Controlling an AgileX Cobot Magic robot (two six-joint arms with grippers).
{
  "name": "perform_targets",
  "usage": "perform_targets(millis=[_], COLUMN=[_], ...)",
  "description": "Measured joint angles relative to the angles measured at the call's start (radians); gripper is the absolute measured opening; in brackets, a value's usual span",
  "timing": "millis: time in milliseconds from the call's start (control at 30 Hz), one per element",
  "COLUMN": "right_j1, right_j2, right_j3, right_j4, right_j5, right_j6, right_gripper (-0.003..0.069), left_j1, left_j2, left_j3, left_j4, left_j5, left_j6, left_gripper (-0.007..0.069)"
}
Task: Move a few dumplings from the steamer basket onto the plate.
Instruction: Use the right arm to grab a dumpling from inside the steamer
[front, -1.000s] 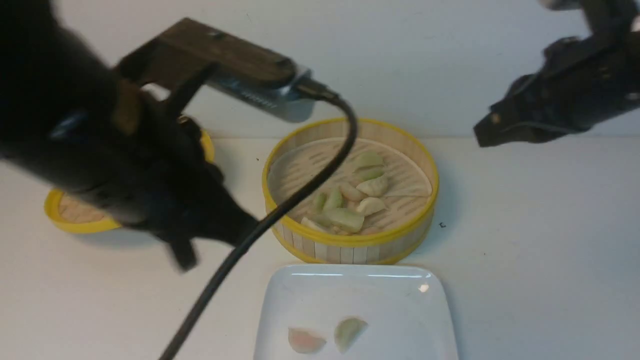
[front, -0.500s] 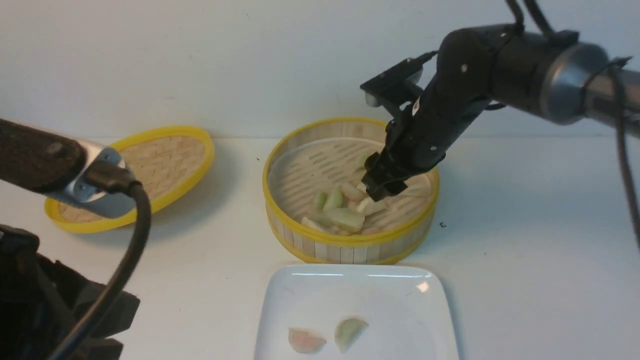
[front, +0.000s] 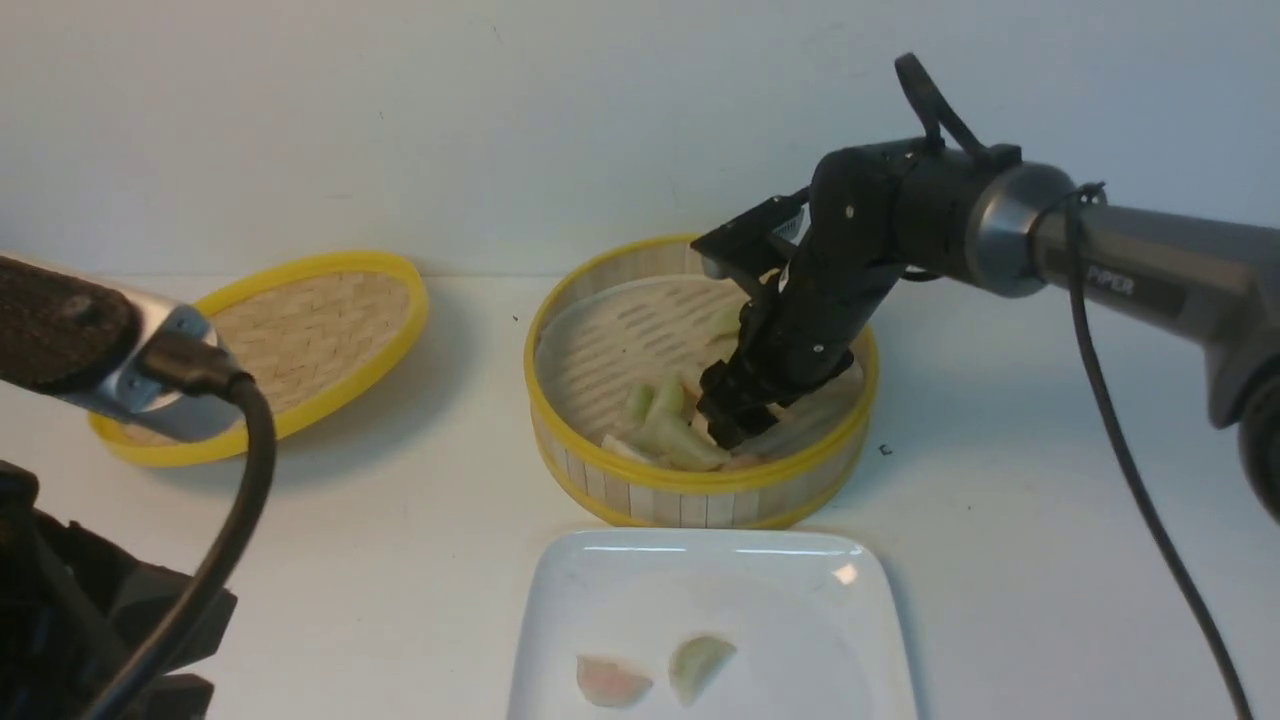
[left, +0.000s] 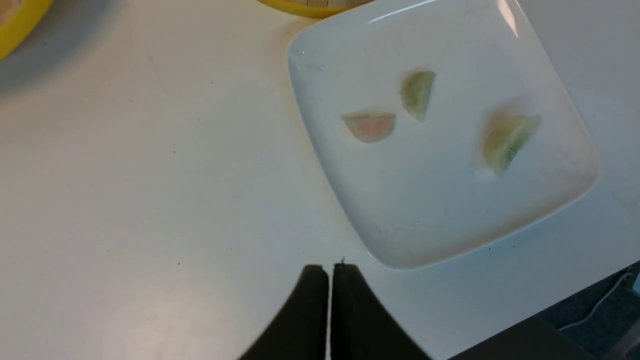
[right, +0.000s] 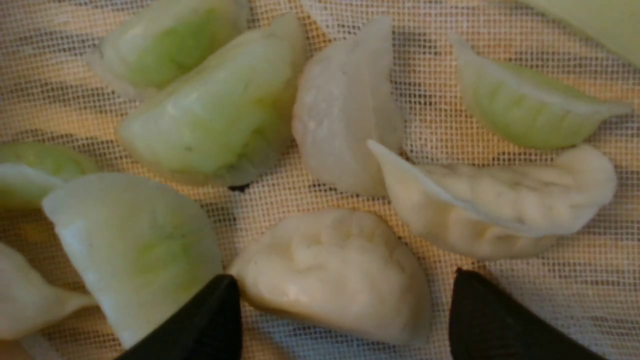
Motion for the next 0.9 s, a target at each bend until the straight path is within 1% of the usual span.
perform_targets(millis=[33,100,233,300,333,400,433,467,533,633,800,900], right_j1=[0.001,0.001,0.002,0.002,0.002,0.002,0.002,0.002,0.002,0.002,0.002,0.002], right_j2=[0.002,0.003,0.003,-0.001,-0.011,-0.043,-0.065,-0.089,-0.134,-0.199,-0.242,-0.22], right_j3=[-0.002,-0.004,-0.026,-0.037,-0.05,-0.07,-0.074,-0.077,-0.079,-0.074,-0.066,-0.062], right_j4=[0.013,0.015,-0.002,-0.016,-0.034,-0.041,-0.041,-0.04,-0.039,-0.039,-0.032,-0.019], right_j5=[0.001,0.002,0.037,0.062,0.1,0.175,0.204,0.226,0.243,0.251,0.259,0.261], right_j6=[0.0,0.0,0.036,0.051,0.068,0.082,0.085,0.09,0.096,0.098,0.1,0.117], right_gripper=[0.0433,0.0391,0.0391,0.038,0.0302,0.0108,0.0059,0.0029,0.0003,-0.0008,-0.001,0.0014], left_j1=[0.0,0.0,0.0,0.0,0.0,0.0,0.0,0.0,0.0,0.0,0.0,0.0], left_j2=[0.0,0.0,0.0,0.0,0.0,0.0,0.0,0.0,0.0,0.0,0.0,0.0], left_j3=[0.0,0.0,0.0,0.0,0.0,0.0,0.0,0.0,0.0,0.0,0.0,0.0], left_j4=[0.001,0.002,0.003,0.003,0.003,0.004,0.006,0.006,0.006,0.006,0.006,0.007], left_j5=[0.0,0.0,0.0,0.0,0.0,0.0,0.0,-0.001,-0.004,-0.027,-0.054,-0.055], left_j6=[0.0,0.0,0.0,-0.001,-0.002,-0.007,-0.008,-0.008,-0.008,-0.008,-0.008,-0.008], left_gripper=[-0.0006,-0.0006,-0.0006,-0.0006,-0.0006,-0.0006,-0.0006,-0.0006,-0.0006,-0.0006,-0.0006,-0.0006])
